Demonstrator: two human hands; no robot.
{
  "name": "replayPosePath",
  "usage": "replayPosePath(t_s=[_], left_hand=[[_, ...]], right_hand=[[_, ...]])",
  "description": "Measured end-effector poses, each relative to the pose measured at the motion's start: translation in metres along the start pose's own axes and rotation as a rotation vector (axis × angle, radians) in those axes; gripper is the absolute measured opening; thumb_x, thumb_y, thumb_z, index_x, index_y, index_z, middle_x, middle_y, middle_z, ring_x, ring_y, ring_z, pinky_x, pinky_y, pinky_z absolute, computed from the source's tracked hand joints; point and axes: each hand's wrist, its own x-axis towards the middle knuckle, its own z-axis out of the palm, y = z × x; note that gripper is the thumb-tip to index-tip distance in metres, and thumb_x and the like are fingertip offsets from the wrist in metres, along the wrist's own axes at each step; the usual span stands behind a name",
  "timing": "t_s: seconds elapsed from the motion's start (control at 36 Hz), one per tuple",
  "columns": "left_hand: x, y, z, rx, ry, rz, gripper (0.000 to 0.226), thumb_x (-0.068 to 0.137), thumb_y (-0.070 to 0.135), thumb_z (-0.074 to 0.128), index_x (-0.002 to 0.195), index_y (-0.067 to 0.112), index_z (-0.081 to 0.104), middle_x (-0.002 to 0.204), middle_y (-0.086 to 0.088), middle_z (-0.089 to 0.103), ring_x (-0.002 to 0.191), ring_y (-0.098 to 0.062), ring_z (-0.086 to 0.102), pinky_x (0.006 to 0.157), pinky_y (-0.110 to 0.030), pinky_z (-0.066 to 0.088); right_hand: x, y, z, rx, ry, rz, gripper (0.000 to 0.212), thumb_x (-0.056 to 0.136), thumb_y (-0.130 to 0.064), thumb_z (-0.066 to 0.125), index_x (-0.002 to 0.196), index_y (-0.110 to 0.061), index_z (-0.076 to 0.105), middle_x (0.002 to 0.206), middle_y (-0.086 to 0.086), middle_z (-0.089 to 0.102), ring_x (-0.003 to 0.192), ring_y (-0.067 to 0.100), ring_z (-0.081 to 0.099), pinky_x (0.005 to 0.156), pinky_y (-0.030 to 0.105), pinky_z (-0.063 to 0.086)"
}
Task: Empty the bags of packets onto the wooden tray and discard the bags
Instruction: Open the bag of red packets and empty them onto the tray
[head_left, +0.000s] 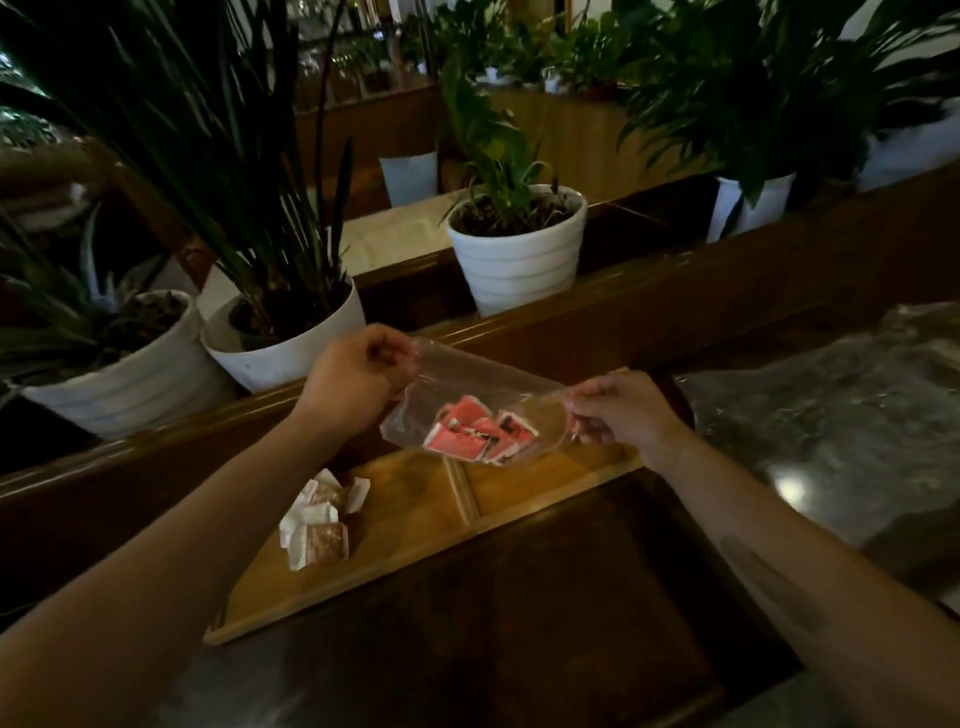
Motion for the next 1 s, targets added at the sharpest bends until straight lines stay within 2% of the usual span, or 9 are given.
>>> replayPosePath(t_s=[0.08,0.14,0.28,0.39,0.56,0.72,0.86,1.0], left_hand=[[0.007,0.008,-0.001,-0.017,-0.034,0.032,0.025,0.089,0.007,0.063,0.088,0.032,0.062,0.084,0.007,0.067,0.074,-0.001,0.067,0.06,-0.017,0.053],[0.011,0.012,-0.001,-0.005,-0.035,0.051,0.025,0.09,0.007,0.063,0.088,0.032,0.061,0.085,0.006,0.067,0.075,-0.004,0.067,0.061,-0.017,0.053],[0.019,0.017,0.001,0.028,-0.02,0.06,0.017,0.09,0.008,0.063,0.1,0.021,0.065,0.089,0.002,0.067,0.082,-0.007,0.066,0.067,-0.02,0.055],[0.022,0.023,0.0,0.034,-0.013,0.081,0.018,0.088,0.006,0.065,0.098,0.021,0.066,0.085,0.006,0.065,0.078,-0.003,0.065,0.063,-0.017,0.053],[0.026,0.033,-0.007,0.067,-0.009,0.113,0.017,0.087,0.004,0.065,0.1,0.015,0.068,0.088,-0.002,0.066,0.081,-0.011,0.064,0.069,-0.023,0.056],[0.027,0.043,-0.01,0.098,0.008,0.142,0.014,0.088,0.006,0.066,0.1,0.012,0.069,0.081,0.0,0.064,0.072,-0.012,0.062,0.071,-0.03,0.056],[0.028,0.05,-0.009,0.11,0.024,0.151,0.014,0.089,0.008,0.065,0.102,0.01,0.07,0.086,-0.005,0.066,0.079,-0.018,0.064,0.077,-0.036,0.057],[0.03,0.06,-0.005,0.122,0.031,0.194,0.012,0.088,0.012,0.067,0.099,0.015,0.07,0.087,-0.003,0.067,0.083,-0.02,0.065,0.074,-0.029,0.056]], right_hand=[[0.006,0.003,0.002,0.026,0.005,0.028,0.006,0.084,-0.013,0.073,0.09,-0.016,0.075,0.066,0.003,0.075,0.052,0.008,0.068,0.048,0.02,0.052],[0.009,0.004,0.004,0.028,0.006,0.038,0.008,0.084,-0.014,0.074,0.092,-0.015,0.074,0.071,0.005,0.075,0.054,0.009,0.068,0.048,0.02,0.052],[0.01,0.006,0.006,0.057,-0.005,0.023,0.013,0.082,-0.013,0.076,0.095,-0.011,0.073,0.075,0.009,0.074,0.056,0.011,0.068,0.048,0.022,0.054],[0.013,0.008,0.008,0.068,-0.005,0.029,0.009,0.082,-0.011,0.075,0.091,-0.014,0.073,0.074,0.008,0.075,0.055,0.011,0.069,0.05,0.023,0.057],[0.019,0.011,0.012,0.098,-0.035,0.022,0.009,0.082,-0.009,0.075,0.09,-0.015,0.074,0.073,0.006,0.077,0.059,0.013,0.07,0.053,0.025,0.058],[0.018,0.008,0.017,0.182,-0.089,-0.017,0.012,0.083,-0.004,0.071,0.095,-0.008,0.071,0.067,0.007,0.075,0.054,0.012,0.068,0.047,0.021,0.053],[0.019,0.009,0.024,0.23,-0.112,-0.015,0.011,0.085,-0.002,0.069,0.094,-0.006,0.07,0.065,0.004,0.074,0.053,0.01,0.068,0.045,0.019,0.051],[0.022,0.014,0.03,0.25,-0.148,0.003,0.008,0.086,-0.005,0.069,0.093,-0.009,0.07,0.07,0.005,0.076,0.059,0.012,0.07,0.051,0.024,0.055]])
